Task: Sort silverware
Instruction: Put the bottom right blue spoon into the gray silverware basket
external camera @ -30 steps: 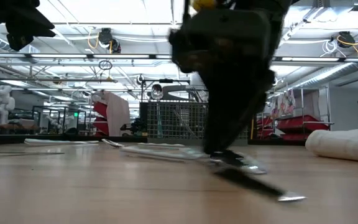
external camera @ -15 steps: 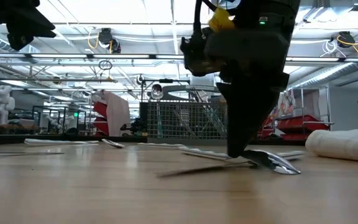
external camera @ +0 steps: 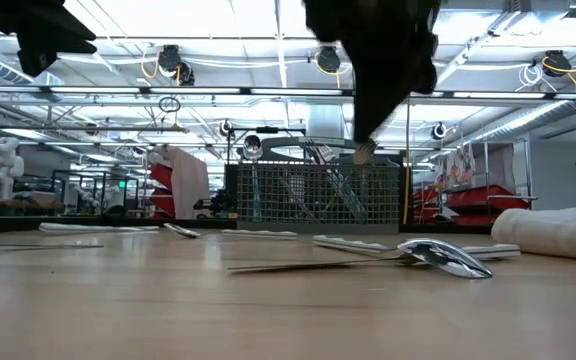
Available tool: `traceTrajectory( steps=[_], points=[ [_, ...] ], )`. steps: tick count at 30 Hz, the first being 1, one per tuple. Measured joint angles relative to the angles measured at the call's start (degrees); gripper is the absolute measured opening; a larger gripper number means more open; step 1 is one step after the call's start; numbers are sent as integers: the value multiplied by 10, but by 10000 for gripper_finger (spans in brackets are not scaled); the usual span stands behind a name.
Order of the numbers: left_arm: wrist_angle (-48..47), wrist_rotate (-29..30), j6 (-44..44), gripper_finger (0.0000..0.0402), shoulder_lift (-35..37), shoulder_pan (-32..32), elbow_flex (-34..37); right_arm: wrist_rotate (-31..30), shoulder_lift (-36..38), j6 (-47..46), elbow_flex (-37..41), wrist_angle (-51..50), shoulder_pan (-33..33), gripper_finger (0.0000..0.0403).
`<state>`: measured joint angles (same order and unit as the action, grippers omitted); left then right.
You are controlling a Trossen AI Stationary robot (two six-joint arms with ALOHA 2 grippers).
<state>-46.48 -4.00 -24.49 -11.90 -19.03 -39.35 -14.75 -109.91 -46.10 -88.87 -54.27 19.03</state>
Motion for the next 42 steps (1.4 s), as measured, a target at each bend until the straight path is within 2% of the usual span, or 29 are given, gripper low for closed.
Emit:
traceTrajectory(
  steps=[4, 7, 12, 17, 34, 38, 40, 42],
  points=[
    [0, 0, 9, 95, 0, 0, 0, 89, -14, -14, 2, -36, -27, 39],
    [-1, 0, 10, 95, 0, 0, 0, 120, -20, -28, 1, -30, -33, 87],
    [-4, 0, 14, 95, 0, 0, 0, 121, -39, -64, 2, -24, -36, 163],
    [-5, 0, 15, 95, 0, 0, 0, 121, -56, -86, 1, -16, -34, 194],
    [-8, 0, 25, 95, 0, 0, 0, 125, -129, -136, 0, -4, -17, 192],
    [-7, 0, 25, 95, 0, 0, 0, 144, -145, -145, -3, 1, -16, 148],
    [-8, 0, 25, 95, 0, 0, 0, 156, -153, -140, -3, 7, -16, 108],
    [-8, 0, 29, 95, 0, 0, 0, 171, -157, -135, -4, 10, -17, 52]
  ],
)
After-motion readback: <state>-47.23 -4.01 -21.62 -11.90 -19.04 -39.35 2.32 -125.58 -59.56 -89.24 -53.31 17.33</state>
